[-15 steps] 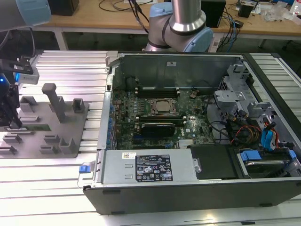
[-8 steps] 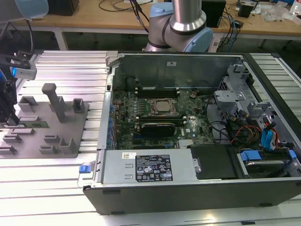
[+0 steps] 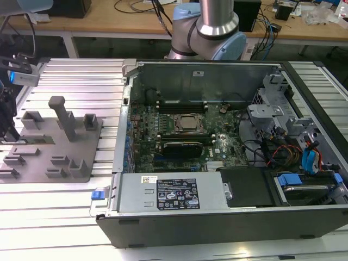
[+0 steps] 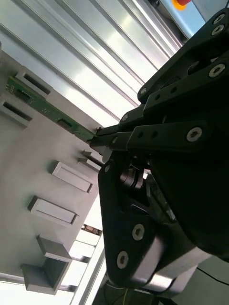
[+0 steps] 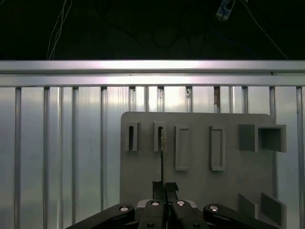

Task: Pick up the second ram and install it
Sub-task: 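Pick up the second ram and move it above second insertion slot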

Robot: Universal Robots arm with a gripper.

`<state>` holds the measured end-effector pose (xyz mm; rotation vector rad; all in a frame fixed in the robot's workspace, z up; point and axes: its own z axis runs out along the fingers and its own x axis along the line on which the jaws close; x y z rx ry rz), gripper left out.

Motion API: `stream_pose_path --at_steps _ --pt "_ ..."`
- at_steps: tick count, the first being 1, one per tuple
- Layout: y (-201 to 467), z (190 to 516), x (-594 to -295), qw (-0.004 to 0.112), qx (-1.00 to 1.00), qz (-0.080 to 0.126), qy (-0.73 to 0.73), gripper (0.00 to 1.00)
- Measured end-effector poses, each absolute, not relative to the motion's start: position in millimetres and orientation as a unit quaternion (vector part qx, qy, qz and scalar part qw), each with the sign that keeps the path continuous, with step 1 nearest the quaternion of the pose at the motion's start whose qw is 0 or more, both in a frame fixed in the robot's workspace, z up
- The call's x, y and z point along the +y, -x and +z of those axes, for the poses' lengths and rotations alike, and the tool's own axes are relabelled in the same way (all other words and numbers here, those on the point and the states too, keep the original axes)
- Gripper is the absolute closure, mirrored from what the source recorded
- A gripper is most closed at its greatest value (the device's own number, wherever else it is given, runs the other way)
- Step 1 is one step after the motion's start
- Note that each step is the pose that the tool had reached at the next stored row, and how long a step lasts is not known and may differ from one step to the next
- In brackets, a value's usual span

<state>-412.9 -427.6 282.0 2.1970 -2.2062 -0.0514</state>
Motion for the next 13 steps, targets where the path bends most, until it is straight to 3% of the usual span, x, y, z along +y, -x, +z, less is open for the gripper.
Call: stream_pose_path --at_steps 13 --pt "412.9 306.0 -427.6 0.014 -0.708 -0.016 -0.705 0.91"
